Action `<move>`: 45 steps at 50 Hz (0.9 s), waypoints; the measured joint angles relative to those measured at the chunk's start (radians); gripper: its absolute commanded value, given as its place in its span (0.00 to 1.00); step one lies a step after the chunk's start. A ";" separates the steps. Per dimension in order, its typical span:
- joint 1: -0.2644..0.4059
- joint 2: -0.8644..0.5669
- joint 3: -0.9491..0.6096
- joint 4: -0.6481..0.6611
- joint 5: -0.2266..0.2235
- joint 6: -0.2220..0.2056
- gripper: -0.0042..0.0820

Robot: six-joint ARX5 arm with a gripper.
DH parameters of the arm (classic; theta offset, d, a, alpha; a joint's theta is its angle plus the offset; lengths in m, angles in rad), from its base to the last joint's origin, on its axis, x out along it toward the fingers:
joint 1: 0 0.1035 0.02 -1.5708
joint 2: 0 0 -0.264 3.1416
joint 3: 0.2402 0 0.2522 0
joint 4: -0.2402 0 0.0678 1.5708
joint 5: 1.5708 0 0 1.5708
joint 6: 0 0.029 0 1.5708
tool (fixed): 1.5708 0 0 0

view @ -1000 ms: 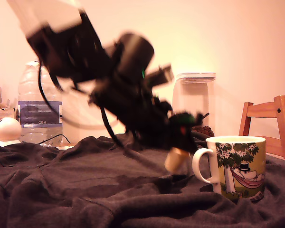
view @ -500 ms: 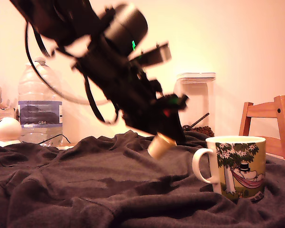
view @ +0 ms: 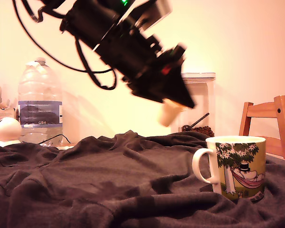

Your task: Pick up the coffee capsules from the table one by one and drop them inside the nearest coffee cup

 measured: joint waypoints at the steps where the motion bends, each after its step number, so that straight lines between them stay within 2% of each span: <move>1: -0.003 0.000 0.000 -0.001 0.001 0.000 0.32; 13: -0.035 0.000 0.011 -0.056 0.011 0.004 0.32; 32: -0.052 0.003 0.155 -0.129 0.011 0.015 0.32; 45: -0.066 0.117 0.297 -0.222 0.011 0.016 0.32</move>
